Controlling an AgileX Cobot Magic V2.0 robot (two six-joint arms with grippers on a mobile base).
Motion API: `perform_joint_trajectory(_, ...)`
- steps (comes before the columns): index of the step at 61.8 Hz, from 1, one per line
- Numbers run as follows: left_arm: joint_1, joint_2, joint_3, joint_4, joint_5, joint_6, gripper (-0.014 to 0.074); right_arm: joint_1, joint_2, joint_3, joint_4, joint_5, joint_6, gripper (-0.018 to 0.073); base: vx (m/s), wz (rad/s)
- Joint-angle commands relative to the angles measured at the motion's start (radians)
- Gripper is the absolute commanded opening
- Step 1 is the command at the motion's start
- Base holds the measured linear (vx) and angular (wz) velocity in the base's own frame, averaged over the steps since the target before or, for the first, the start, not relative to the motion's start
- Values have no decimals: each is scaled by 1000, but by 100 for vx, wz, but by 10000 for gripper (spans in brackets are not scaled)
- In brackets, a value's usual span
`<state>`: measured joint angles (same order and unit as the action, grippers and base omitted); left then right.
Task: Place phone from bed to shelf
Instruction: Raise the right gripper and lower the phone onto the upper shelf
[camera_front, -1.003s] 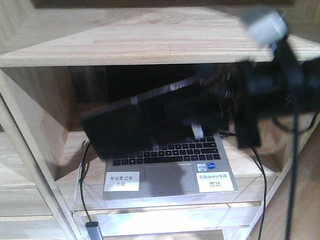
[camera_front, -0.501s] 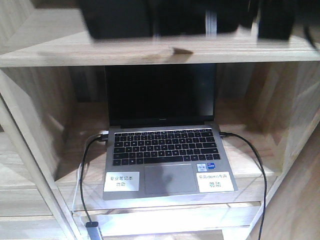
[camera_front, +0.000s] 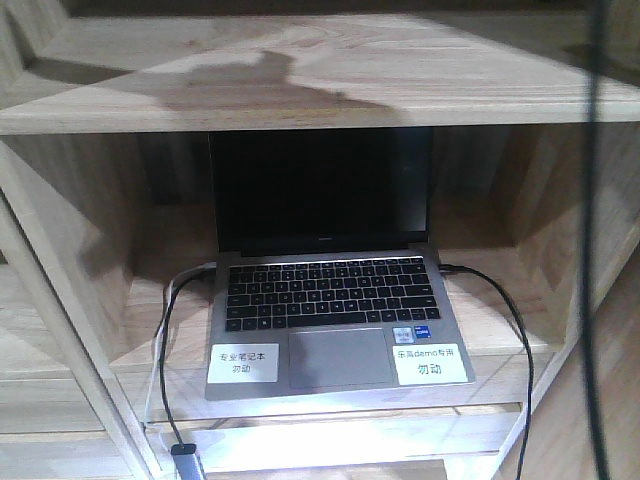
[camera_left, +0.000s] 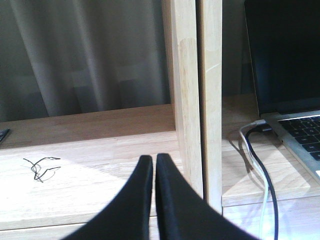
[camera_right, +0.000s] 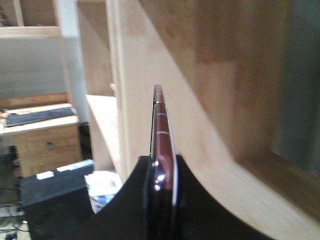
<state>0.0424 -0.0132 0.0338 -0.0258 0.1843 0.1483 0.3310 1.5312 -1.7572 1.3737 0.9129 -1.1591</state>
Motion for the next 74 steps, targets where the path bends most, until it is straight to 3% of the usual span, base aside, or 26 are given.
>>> perform_joint_trajectory(1,-4,-13,-21,-9,-72,-6,1,57,28,-81,69,-96,-1,-2,0,0)
perform_joint_trajectory(21,-4,-13,-21,-9,-72,-6,1,109,198,-124,78,-275,-4,-2,0,0)
perform_joint_trajectory(55,-4,-13,-21,-9,-72,-6,1,106,353,-124,78,-341,-53,18,0,0)
perform_joint_trajectory(65,-4,-13,-21,-9,-72,-6,1,106,353,-124,78,-368,-53,123,0,0)
perform_joint_trajectory(74,-4,-13,-21,-9,-72,-6,1,106,353,-124,78,-379,-54,321,0,0)
